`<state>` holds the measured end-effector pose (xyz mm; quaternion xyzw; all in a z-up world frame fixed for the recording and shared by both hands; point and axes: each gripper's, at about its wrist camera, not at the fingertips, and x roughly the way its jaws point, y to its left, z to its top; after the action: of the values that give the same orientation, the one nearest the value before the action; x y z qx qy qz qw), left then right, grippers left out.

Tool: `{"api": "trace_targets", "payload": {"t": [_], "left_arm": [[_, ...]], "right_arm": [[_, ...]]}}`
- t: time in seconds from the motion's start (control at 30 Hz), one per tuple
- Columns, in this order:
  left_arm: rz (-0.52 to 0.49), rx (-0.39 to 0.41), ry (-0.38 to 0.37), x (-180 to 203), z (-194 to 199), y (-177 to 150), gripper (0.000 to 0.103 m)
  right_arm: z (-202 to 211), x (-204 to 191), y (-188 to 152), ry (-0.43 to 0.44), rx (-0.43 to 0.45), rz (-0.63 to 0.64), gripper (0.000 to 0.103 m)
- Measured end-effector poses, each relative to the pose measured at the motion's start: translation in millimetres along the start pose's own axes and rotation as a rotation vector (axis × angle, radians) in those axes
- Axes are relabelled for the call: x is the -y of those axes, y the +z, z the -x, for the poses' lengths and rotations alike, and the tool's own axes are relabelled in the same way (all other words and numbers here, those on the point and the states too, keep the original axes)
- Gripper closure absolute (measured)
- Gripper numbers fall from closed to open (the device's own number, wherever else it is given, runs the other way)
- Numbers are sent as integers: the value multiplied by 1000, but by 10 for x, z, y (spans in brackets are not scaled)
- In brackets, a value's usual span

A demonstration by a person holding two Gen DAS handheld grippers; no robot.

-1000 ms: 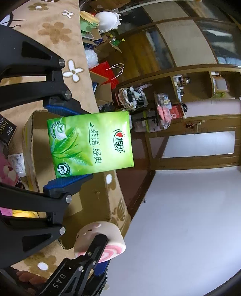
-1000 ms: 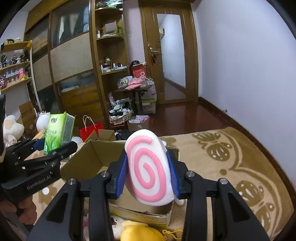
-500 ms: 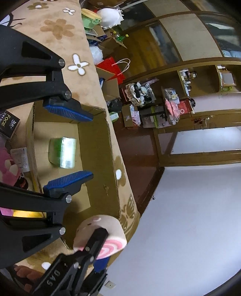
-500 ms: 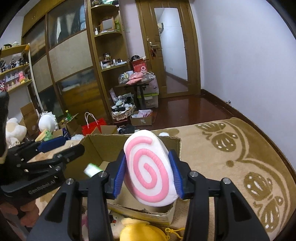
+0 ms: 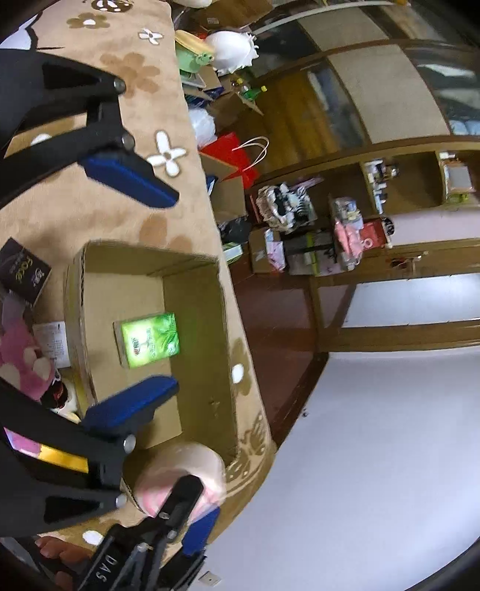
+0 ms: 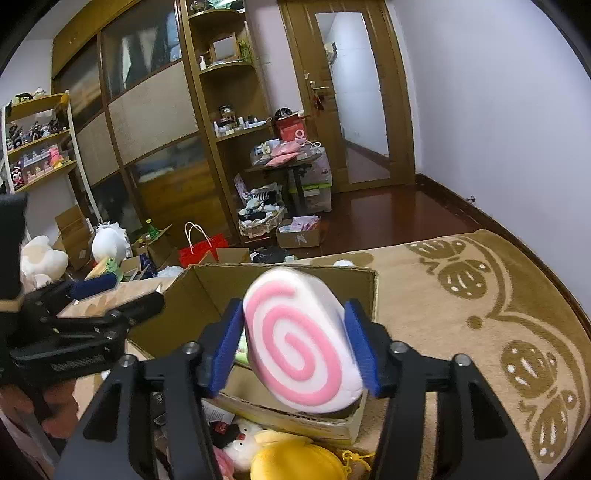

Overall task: Organize soft objects
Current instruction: 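Open the left tool to drop the green pack while the right tool releases the plush into the box, then grasp the black Face tissue pack with the left tool while the right tool grasps the yellow purse plush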

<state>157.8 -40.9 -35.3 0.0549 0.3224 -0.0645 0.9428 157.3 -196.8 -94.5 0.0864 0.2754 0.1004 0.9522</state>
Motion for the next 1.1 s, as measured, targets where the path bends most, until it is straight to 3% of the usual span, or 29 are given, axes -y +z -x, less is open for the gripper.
{"api": "trace_targets", "payload": {"t": [0.07,0.23,0.3,0.37,1.1], "left_arm": [[10,4,4,-62,44,-16,6],[17,-45,12,-171,104,-70,5],[27,-63,13,-224,155,-84,5],[36,-62,21,-285,225,-106,5],[63,-237,49,-518,490,-459,3]], "right_arm": [[8,-14,-12,-4,6,5,26],[55,-16,-28,-2,2,-6,20],[119,-28,-26,-8,17,-10,6],[185,-55,-20,-29,29,-9,3],[659,-191,-323,-57,-58,-10,0]]}}
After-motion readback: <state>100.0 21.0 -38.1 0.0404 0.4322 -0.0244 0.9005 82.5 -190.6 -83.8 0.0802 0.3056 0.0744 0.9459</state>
